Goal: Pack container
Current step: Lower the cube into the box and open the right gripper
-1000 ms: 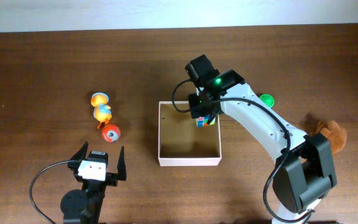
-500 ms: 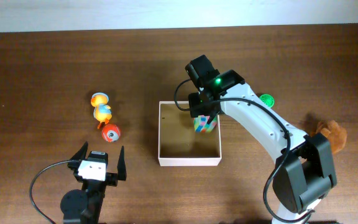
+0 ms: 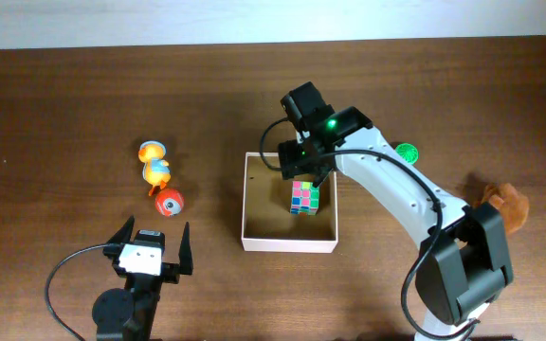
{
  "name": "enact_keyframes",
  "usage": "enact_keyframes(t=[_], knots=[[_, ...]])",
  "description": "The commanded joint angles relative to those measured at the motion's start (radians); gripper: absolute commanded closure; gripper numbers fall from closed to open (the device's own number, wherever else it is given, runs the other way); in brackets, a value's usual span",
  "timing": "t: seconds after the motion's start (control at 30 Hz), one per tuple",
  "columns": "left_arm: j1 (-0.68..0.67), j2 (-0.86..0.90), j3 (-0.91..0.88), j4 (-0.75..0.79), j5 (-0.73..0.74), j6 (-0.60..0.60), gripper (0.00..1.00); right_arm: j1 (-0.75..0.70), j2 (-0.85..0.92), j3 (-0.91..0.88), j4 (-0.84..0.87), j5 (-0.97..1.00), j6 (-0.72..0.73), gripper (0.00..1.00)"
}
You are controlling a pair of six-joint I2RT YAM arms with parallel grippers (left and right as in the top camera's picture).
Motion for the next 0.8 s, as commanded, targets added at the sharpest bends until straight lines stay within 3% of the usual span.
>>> enact_keyframes(t=[0.0, 0.03, 0.1, 0.37, 0.77], knots=[[0.004, -0.009, -0.008, 0.004, 0.007, 0.016, 0.01, 0.044, -0.029, -0.003, 0.006, -0.047, -0.06, 0.43], [0.004, -0.009, -0.008, 0.004, 0.007, 0.016, 0.01, 0.052, -0.029, -0.003, 0.006, -0.047, -0.06, 0.58], [0.004, -0.009, -0.008, 0.004, 0.007, 0.016, 0.01, 0.076, -0.029, -0.003, 0.005, -0.048, -0.055, 0.7], [0.004, -0.009, -0.008, 0.004, 0.007, 0.016, 0.01, 0.176, -0.017, -0.019, 0.016, -0.04, -0.043, 0.71], [0.004, -0.009, -0.008, 0.004, 0.007, 0.016, 0.01, 0.18, 0.026, -0.137, 0.077, -0.014, -0.011, 0.72]])
